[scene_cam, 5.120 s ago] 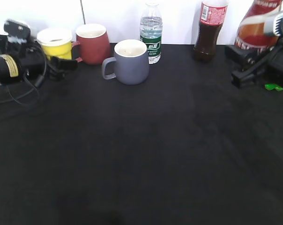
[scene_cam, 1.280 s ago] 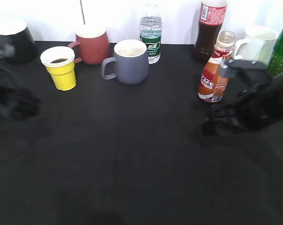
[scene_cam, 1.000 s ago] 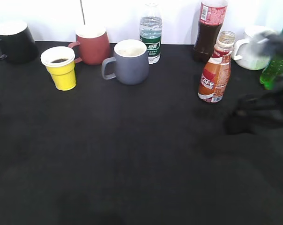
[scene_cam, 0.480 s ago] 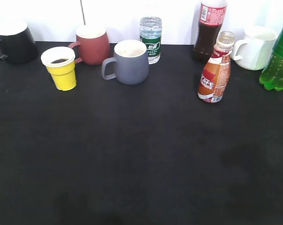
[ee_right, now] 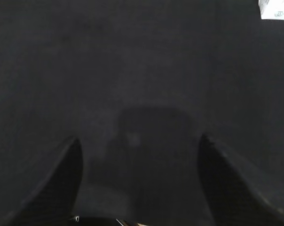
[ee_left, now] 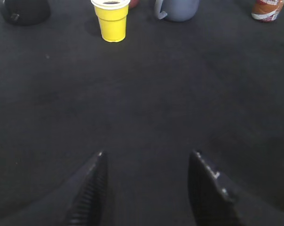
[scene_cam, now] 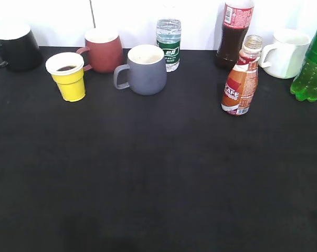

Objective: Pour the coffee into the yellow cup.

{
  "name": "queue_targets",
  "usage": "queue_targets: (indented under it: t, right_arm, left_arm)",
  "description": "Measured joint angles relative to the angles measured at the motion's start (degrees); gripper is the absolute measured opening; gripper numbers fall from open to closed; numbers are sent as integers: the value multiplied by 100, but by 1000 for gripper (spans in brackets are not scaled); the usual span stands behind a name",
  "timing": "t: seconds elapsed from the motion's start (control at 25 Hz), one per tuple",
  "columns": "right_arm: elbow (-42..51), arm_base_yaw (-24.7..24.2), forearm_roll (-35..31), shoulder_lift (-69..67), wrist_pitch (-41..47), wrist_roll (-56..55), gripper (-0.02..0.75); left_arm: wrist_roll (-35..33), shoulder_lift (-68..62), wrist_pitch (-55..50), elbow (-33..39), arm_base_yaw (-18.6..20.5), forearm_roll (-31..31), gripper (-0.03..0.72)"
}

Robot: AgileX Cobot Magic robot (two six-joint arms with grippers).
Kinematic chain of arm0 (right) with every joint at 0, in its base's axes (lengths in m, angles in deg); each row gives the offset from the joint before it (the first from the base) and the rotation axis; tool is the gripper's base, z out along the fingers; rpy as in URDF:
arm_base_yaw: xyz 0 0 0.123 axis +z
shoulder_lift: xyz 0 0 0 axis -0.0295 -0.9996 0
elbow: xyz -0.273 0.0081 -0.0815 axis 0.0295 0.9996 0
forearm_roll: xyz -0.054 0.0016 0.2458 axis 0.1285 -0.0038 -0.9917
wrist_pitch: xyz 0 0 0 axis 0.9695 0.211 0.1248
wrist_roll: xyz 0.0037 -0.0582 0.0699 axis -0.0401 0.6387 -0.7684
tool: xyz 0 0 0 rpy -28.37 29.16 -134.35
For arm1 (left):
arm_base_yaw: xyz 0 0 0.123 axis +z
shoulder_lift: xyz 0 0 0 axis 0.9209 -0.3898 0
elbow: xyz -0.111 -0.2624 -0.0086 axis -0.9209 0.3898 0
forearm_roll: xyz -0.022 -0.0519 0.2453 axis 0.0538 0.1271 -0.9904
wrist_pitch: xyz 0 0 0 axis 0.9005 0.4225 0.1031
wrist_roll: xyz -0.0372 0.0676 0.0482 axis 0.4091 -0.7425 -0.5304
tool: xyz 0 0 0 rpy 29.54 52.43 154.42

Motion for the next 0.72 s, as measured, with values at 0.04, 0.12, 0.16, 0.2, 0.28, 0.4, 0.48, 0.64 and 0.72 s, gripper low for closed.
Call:
queue_targets:
  t: [0.04, 0.12, 0.16, 0.2, 0.28, 0.4, 0.48, 0.64, 0.72]
  right_arm:
    - [0, 0, 0, 0, 0, -6, 591]
    - [0, 0, 0, 0, 0, -6, 591]
    - [0, 0, 0, 0, 0, -6, 591]
    - [0, 0, 0, 20, 0, -6, 591]
    - [0, -18, 0, 150, 0, -6, 591]
    - [0, -592, 0, 676, 0, -6, 591]
    - [0, -1271, 0, 1095, -5, -6, 591]
    - [0, -2254, 4, 1337, -9, -6, 591]
    - [0, -2416, 4, 1337, -9, -6, 591]
  left_arm:
    - [-5, 0, 0, 0, 0, -7, 414]
    - [-5, 0, 0, 0, 0, 18, 414]
    - [-5, 0, 0, 0, 7, 3, 414]
    - [-5, 0, 0, 0, 92, 3, 414]
    - [-5, 0, 0, 0, 462, -4, 403]
    - [-5, 116, 0, 0, 1123, -4, 370]
    - [-5, 281, 2, 6, 1546, -11, 332]
    - [-5, 280, 2, 17, 1816, -6, 252]
    - [-5, 280, 2, 17, 1821, -6, 239]
